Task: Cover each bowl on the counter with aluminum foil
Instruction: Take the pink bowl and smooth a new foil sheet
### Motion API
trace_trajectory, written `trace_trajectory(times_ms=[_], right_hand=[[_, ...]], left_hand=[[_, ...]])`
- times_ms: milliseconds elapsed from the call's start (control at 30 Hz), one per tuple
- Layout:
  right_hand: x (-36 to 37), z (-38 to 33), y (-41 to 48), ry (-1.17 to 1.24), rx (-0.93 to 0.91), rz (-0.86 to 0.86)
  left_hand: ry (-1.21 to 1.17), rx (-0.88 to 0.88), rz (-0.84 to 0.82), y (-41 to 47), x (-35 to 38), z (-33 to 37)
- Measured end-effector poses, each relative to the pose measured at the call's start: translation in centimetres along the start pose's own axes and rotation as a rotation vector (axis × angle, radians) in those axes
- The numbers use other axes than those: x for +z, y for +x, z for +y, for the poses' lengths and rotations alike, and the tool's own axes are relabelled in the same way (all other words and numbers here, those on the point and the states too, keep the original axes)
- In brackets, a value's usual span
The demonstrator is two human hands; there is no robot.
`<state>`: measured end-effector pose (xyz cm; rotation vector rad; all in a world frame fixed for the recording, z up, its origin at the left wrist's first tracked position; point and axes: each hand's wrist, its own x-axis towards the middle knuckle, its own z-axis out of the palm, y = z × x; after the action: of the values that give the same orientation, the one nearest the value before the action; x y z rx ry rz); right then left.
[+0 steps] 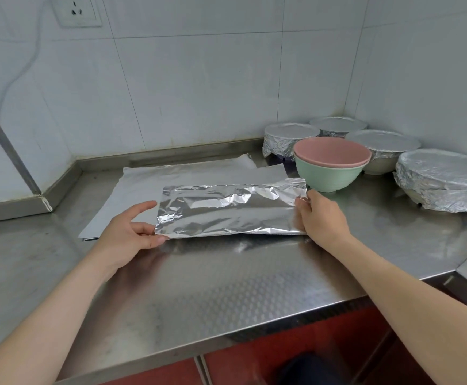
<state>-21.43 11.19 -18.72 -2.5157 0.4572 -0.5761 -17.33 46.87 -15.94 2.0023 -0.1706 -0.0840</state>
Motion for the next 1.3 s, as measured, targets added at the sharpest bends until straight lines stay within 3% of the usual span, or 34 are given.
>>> trace_trajectory(times_ms=[167, 300, 433, 567, 733, 800, 967, 1100, 1300], right_hand=[[-0.5, 0.4, -0.1, 0.271, -0.066, 0.053], [-0.7, 1.1, 0.4, 0.558, -0.006, 0.068], [-1.4, 1.0, 0.6, 0.641, -0.011, 0.134], [-2.5, 0.7, 0.3, 0.620, -0.061, 0.203], [-2.9, 2.4, -0.6, 0.521, -0.100, 0.245], [-2.9, 2.8, -1.1, 0.476, -0.117, 0.203], [-3.0, 2.9, -1.7, 0.296, -0.181, 0.088], [-2.9, 3.1, -1.5, 0.271, -0.120, 0.028], [-2.7, 3.1, -1.1, 0.143, -0.004, 0.019]], left_hand=[[-0.020, 0.041, -0.028, -0.1, -0.2, -0.2], [-0.026, 0.081, -0.047, 0.1, -0.1, -0.4], [-0.012, 0.151, 0.013, 0.7, 1.7, -0.1], [-0.009, 0.250, 0.167, 1.0, 3.0, 1.0], [0.060, 0.248, 0.198, 1.8, 2.9, 0.9], [0.098, 0.225, 0.150, 1.7, 2.7, 0.6], [-0.133, -0.003, -0.151, 1.5, 1.3, 0.4], [0.080, -0.044, -0.055, 1.3, 2.4, 0.7], [0.127, 0.043, 0.189, 0.5, 5.1, 1.2]])
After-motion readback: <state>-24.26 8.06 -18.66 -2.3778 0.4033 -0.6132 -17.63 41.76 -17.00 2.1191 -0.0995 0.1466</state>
